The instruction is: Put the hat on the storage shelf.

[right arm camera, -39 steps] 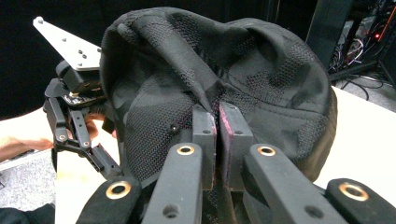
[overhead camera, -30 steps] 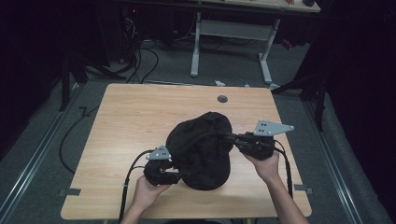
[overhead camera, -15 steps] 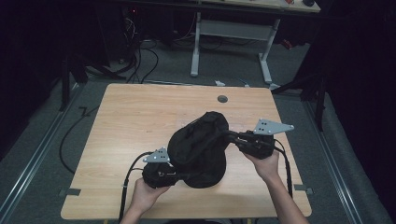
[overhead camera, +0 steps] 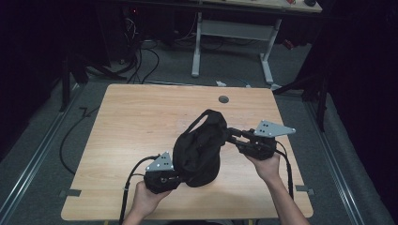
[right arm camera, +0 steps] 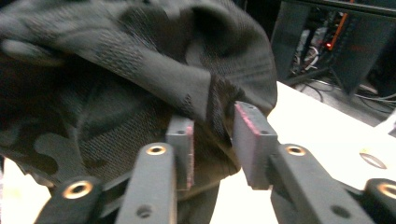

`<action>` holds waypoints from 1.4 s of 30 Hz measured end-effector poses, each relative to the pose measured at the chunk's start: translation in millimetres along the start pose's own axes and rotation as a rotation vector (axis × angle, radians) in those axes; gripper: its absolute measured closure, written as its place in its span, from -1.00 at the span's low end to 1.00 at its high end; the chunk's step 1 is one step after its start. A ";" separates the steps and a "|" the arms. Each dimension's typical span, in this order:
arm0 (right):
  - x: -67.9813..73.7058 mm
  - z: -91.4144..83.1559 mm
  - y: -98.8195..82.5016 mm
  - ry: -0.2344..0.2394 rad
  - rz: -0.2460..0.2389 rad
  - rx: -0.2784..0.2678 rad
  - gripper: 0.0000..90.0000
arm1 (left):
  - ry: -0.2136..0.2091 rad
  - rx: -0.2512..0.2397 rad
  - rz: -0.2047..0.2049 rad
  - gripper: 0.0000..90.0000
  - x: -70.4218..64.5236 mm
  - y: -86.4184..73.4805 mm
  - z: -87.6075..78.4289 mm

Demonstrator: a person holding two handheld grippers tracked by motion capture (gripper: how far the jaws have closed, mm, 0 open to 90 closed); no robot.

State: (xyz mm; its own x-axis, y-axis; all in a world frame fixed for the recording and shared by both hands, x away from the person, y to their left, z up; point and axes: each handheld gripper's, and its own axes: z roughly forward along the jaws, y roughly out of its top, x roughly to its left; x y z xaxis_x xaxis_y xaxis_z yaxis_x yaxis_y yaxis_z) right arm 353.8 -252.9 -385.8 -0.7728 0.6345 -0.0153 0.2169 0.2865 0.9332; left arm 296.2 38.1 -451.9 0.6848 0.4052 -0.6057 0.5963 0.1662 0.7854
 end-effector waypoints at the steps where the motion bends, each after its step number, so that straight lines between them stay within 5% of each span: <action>1: -0.2 0.7 -0.2 -0.007 -0.001 0.004 0.36 | -0.002 -0.001 0.000 0.91 0.0 0.4 -0.9; 9: -8.1 1.0 -8.0 -0.026 0.058 0.030 0.11 | 0.013 -0.023 -0.001 0.91 2.1 3.1 -5.3; 16: -15.6 2.8 -21.1 -0.066 0.094 0.123 0.06 | 0.028 -0.061 -0.031 0.91 5.0 8.1 -8.0; 28: -23.9 4.8 -58.5 -0.118 0.200 0.222 0.00 | 0.056 -0.125 -0.014 0.91 5.6 18.4 -17.2; 42: -31.5 22.9 -107.8 -0.218 0.217 0.376 -0.05 | 0.111 -0.183 0.007 0.91 8.9 20.8 -19.9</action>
State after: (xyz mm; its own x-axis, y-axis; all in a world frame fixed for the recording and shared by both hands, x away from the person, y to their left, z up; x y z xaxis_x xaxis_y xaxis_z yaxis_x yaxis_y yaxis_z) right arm 368.5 -287.4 -494.1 -0.5516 0.8324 0.0531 0.5906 0.3449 0.7295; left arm 306.3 63.1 -438.5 0.6322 0.5019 -0.5903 0.4988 0.3194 0.8057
